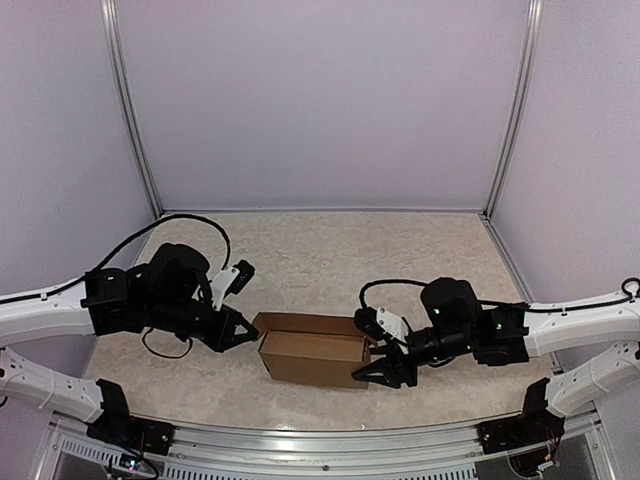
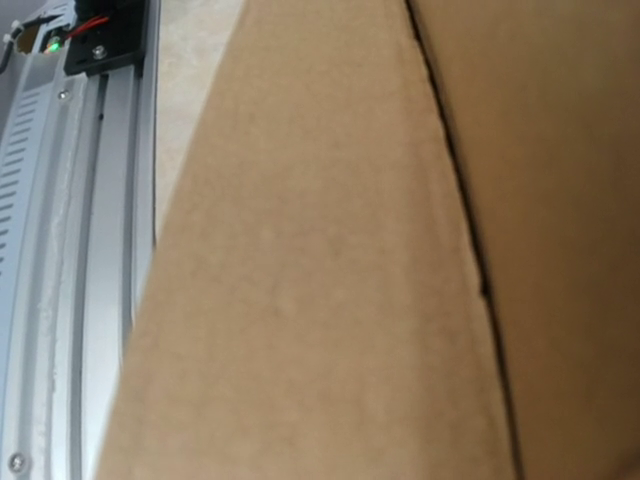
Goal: Fold the paper box
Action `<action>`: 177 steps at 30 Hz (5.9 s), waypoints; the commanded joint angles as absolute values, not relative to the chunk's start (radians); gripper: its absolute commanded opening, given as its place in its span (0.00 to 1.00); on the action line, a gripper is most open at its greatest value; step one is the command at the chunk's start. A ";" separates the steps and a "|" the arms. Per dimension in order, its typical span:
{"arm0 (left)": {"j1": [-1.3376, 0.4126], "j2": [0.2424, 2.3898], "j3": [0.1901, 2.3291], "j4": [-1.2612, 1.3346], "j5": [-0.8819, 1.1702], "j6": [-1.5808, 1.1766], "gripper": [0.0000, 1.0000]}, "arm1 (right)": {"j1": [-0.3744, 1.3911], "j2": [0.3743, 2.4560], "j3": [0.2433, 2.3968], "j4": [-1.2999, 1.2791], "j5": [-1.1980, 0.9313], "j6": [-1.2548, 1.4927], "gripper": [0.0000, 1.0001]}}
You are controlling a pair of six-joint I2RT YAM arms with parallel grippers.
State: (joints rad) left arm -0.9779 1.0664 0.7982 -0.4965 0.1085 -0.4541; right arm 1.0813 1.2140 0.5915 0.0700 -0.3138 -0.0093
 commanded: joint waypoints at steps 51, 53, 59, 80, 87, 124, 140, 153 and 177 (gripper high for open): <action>-1.142 1.421 0.886 -0.496 -0.185 -0.568 0.00 | 1.097 1.382 0.441 0.473 -0.060 0.126 0.24; -1.149 1.429 0.892 -0.506 -0.199 -0.565 0.00 | 1.097 1.395 0.436 0.485 -0.058 0.129 0.24; -1.174 1.442 0.896 -0.509 -0.208 -0.572 0.00 | 1.099 1.430 0.412 0.538 -0.024 0.161 0.27; -1.213 1.527 0.956 -0.528 -0.234 -0.587 0.00 | 1.066 1.345 0.403 0.486 0.036 0.216 0.70; -1.216 1.560 0.992 -0.550 -0.240 -0.591 0.00 | 1.045 1.226 0.364 0.427 0.049 0.219 0.82; -1.207 1.657 1.117 -0.632 -0.202 -0.650 0.00 | 1.179 0.954 0.734 -0.577 0.197 0.530 0.67; -1.193 1.652 1.110 -0.630 -0.189 -0.670 0.00 | 1.252 1.127 0.827 -0.680 0.270 0.648 0.38; -1.193 1.647 1.097 -0.627 -0.198 -0.692 0.00 | 1.253 1.180 0.833 -0.576 0.267 0.657 0.10; -1.178 1.619 1.084 -0.730 -0.333 -0.871 0.00 | 1.230 1.451 0.993 -0.337 0.473 0.622 0.00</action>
State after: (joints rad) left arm -1.1778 1.6047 1.1194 -0.6468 -0.3595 -0.8162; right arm 1.2388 1.3949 0.9257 -0.4728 0.4664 0.6579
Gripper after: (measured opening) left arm 0.007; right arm 0.005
